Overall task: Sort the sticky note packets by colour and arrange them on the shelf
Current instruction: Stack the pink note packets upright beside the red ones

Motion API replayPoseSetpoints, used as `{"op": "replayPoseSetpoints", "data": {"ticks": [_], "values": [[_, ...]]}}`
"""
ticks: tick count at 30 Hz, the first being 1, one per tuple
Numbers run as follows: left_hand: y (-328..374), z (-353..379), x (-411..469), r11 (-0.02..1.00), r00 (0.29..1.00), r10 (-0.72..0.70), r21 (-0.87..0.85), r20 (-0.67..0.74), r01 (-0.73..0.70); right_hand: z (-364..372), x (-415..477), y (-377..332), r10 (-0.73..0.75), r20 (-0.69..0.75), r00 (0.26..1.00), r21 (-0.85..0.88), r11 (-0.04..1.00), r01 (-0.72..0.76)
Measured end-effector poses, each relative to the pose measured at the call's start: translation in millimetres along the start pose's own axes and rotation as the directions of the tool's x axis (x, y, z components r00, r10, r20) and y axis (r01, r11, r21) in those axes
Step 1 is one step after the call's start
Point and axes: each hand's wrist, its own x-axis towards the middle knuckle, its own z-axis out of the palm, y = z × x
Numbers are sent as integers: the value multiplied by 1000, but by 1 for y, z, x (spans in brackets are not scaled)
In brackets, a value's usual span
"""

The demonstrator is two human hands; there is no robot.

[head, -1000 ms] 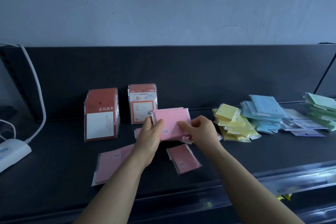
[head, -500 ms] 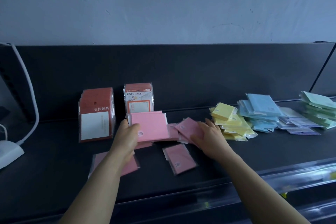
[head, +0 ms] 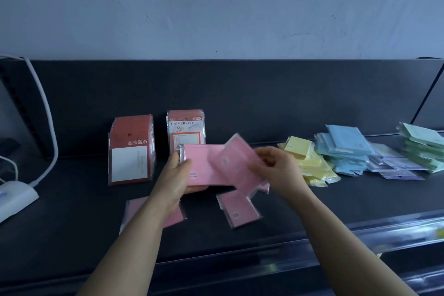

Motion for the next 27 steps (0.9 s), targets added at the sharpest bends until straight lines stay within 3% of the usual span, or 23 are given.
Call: {"op": "replayPoseSetpoints", "data": {"ticks": [3, 5, 7, 9, 12, 14, 18, 23, 27], "values": [[4, 8, -9, 999, 995, 13, -31, 100, -10, 11, 3, 2, 8, 75, 997, -64, 998, -3], [0, 11, -10, 992, 986, 49, 110, 157, -67, 21, 6, 4, -4, 69, 998, -83, 997, 10], [-5, 12, -9, 955, 989, 76, 276, 129, -109, 24, 9, 6, -37, 36, 999, -137, 990, 41], [-7, 9, -7, 954, 996, 84, 286, 42, -93, 19, 11, 13, -77, 0, 997, -300, 951, 73], [-10, -1, -4, 988, 998, 51, 146, -39, -45, 6, 9, 31, -49, 180, 982, -668, 727, 159], [-10, -7, -3, 999, 997, 18, 52, -74, -14, 1, 3, 40, 9, 262, 965, -767, 609, 202], [-11, -14, -5, 1000, 994, -20, 14, -111, 21, -11, -2, 28, 40, 216, 976, -741, 657, 138], [-9, -15, -9, 1000, 994, -26, -6, -106, 25, -3, 1, 26, 328, 173, 929, -780, 621, -74], [-10, -17, -7, 999, 995, -40, -19, -96, 39, 0, 5, 27, 336, 123, 934, -757, 640, -131]]}}
